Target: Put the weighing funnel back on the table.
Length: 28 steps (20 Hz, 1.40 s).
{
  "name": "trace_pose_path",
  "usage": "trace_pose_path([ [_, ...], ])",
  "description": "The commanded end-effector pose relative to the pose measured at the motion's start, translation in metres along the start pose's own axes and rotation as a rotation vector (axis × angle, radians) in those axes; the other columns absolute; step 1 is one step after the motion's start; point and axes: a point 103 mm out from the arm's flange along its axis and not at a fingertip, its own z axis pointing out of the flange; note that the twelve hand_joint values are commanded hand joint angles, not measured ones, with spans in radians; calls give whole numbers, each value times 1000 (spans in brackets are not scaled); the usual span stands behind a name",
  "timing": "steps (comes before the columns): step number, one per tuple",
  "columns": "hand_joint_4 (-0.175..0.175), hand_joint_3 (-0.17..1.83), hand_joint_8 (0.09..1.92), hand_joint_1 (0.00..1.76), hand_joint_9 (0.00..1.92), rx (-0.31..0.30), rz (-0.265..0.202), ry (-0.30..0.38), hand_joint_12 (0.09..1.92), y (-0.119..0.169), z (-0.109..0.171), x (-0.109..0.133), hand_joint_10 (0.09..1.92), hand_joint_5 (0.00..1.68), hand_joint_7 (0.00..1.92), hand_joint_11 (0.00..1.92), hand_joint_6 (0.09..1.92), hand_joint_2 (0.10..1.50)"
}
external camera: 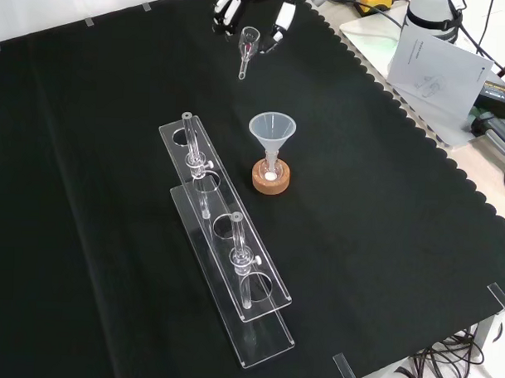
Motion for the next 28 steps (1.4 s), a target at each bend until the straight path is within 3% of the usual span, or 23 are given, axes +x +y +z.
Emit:
trace_pose_path([
  [1,175,556,683,1079,1146,-24,-27,82,956,5,10,-8,212,1157,655,933,838,759],
  [13,175,555,683,1079,1148,-29,-25,153,956,44,35,-33,209,1158,655,935,836,759],
  [28,175,553,683,1080,1150,48,-31,194,956,115,85,-53,206,1158,650,935,835,760],
])
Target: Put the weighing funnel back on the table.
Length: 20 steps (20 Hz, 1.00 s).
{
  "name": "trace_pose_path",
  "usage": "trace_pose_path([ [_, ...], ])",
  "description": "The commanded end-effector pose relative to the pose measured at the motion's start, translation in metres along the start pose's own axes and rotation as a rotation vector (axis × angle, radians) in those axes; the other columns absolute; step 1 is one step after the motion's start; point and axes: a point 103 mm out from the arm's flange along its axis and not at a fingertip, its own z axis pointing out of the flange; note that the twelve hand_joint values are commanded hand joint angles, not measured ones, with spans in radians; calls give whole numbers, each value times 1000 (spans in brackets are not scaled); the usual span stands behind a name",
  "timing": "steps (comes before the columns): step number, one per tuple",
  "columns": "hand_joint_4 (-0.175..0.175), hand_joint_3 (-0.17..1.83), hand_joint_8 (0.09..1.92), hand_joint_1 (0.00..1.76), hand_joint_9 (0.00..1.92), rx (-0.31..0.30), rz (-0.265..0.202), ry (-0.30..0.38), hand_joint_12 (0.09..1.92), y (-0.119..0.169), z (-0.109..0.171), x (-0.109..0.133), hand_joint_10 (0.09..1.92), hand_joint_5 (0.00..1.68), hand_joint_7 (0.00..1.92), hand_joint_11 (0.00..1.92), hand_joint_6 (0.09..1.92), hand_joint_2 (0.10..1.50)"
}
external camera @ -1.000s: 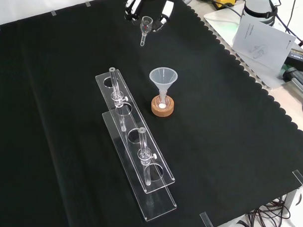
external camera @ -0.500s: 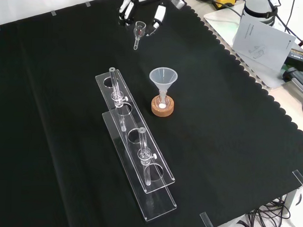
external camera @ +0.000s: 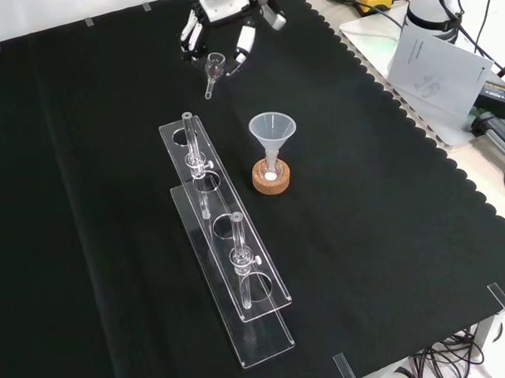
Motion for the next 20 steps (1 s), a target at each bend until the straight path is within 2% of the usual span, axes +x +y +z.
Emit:
trace_pose_path([
  [1,175,553,683,1080,1150,8,-7,29,956,39,17,-21,206,1158,650,935,835,760],
  [10,175,552,684,1080,1151,59,-32,57,956,72,48,-32,204,1158,648,934,834,760],
  [20,175,551,685,1080,1151,123,-43,34,957,99,81,-42,201,1159,647,934,832,761],
])
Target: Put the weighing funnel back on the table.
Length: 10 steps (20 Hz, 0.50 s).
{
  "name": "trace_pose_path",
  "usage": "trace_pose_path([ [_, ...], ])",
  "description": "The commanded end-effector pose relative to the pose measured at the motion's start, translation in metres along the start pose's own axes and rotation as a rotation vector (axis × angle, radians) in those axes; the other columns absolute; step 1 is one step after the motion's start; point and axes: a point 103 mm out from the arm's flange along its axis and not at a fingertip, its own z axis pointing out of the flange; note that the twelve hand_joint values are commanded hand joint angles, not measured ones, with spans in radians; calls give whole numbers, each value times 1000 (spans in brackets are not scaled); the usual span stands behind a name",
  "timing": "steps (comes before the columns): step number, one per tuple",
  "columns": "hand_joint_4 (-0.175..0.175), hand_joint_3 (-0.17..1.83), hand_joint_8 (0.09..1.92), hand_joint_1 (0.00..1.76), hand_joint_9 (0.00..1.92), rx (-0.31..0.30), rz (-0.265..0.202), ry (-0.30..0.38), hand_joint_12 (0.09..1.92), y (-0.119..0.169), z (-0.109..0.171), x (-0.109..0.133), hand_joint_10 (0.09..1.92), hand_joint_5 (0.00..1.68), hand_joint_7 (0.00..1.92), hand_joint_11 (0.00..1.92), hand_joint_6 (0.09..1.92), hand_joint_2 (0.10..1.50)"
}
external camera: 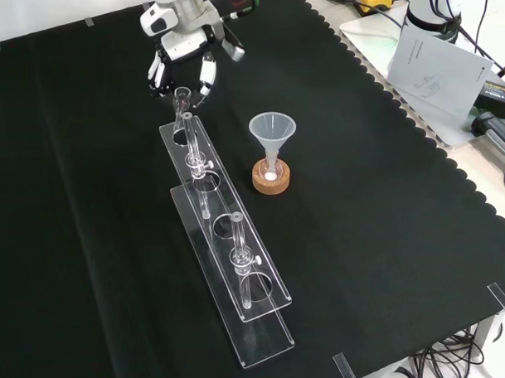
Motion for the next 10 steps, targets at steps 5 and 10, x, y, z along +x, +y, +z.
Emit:
trace_pose_path([
  [5,175,550,685,1080,1151,67,-19,-48,957,20,26,-10,200,1159,646,934,831,761],
  [10,175,549,686,1080,1151,81,-30,-84,960,24,33,-6,199,1159,644,940,831,762],
])
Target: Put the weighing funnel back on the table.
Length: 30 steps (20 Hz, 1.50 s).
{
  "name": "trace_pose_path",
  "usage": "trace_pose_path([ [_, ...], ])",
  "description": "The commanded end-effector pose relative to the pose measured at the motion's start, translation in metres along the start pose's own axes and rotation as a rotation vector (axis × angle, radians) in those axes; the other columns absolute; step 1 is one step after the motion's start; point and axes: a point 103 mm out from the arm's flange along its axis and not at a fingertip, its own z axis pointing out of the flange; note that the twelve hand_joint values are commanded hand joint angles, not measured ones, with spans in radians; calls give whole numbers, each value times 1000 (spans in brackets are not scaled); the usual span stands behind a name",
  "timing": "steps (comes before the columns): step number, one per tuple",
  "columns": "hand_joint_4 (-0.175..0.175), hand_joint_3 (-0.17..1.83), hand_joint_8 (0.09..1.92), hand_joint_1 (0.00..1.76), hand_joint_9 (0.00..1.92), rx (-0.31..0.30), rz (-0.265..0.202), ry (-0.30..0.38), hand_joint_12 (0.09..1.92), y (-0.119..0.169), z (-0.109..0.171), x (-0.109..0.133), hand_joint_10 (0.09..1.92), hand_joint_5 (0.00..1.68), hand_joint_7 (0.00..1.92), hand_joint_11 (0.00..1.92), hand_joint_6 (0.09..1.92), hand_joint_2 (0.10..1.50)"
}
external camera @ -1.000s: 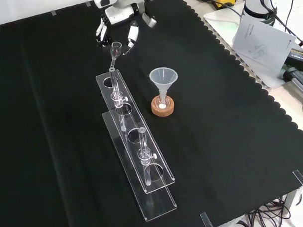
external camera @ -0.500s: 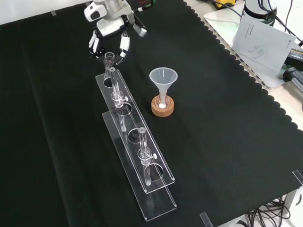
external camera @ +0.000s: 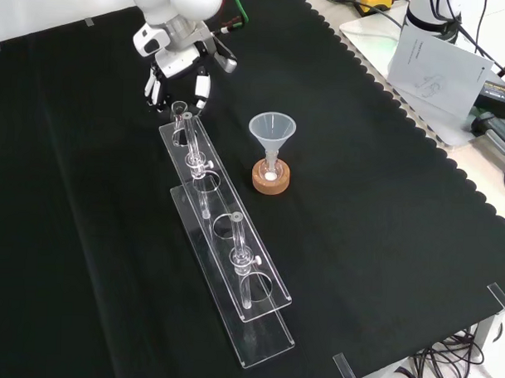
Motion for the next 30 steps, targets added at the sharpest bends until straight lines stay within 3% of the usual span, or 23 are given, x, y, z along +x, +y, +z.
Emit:
trace_pose_path([
  [1,175,549,686,1080,1151,21,-9,-37,960,4,8,4,199,1159,644,941,831,762],
  [16,175,546,687,1080,1150,40,-13,-35,957,11,22,10,195,1160,643,945,829,763],
  [22,175,545,688,1080,1150,54,-11,-10,956,14,28,0,194,1160,642,945,828,763],
  [30,175,543,688,1080,1150,60,7,-28,955,13,31,-5,192,1160,639,945,827,764],
])
